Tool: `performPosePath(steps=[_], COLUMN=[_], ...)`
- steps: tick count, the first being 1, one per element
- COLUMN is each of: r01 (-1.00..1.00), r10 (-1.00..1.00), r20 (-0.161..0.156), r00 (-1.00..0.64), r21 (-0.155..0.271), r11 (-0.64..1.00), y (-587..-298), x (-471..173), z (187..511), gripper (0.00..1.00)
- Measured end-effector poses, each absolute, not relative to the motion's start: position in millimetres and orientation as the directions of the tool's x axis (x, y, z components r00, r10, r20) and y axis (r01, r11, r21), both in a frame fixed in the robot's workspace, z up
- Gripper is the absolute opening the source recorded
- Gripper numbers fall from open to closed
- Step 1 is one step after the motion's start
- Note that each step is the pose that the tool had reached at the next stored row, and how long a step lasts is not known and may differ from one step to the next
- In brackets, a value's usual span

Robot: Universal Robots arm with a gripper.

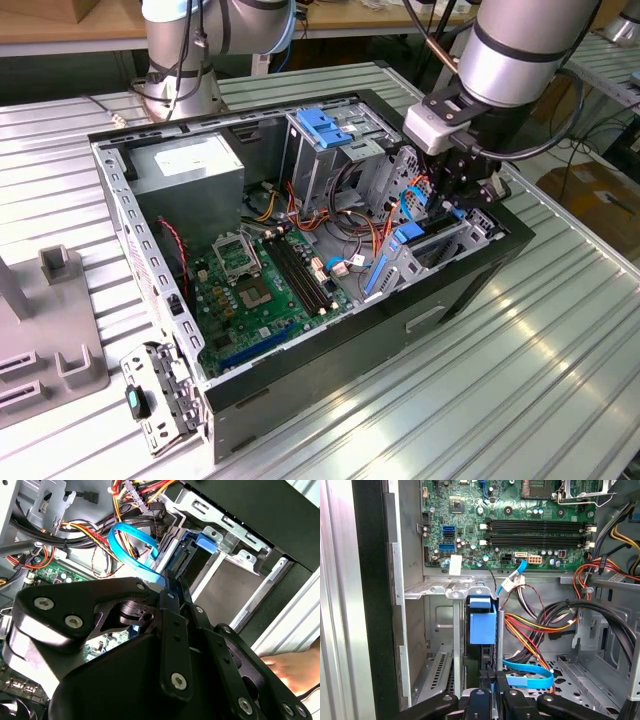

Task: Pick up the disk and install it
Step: 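Insert the first disk wire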

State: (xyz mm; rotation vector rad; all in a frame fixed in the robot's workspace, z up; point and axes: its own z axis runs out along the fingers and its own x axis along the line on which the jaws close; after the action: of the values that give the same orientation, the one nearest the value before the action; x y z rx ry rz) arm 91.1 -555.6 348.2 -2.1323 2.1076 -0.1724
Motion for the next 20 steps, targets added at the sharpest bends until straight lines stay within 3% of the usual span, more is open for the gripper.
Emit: performPosePath(steps=[20], r01=[-0.984], r10=[-1.0], r20=[-0.016], r00=[0.013], r21=[-0.178], r11=[-0.01], y=[-556.4], x=[90.8], z=[345.0], gripper=[0.16])
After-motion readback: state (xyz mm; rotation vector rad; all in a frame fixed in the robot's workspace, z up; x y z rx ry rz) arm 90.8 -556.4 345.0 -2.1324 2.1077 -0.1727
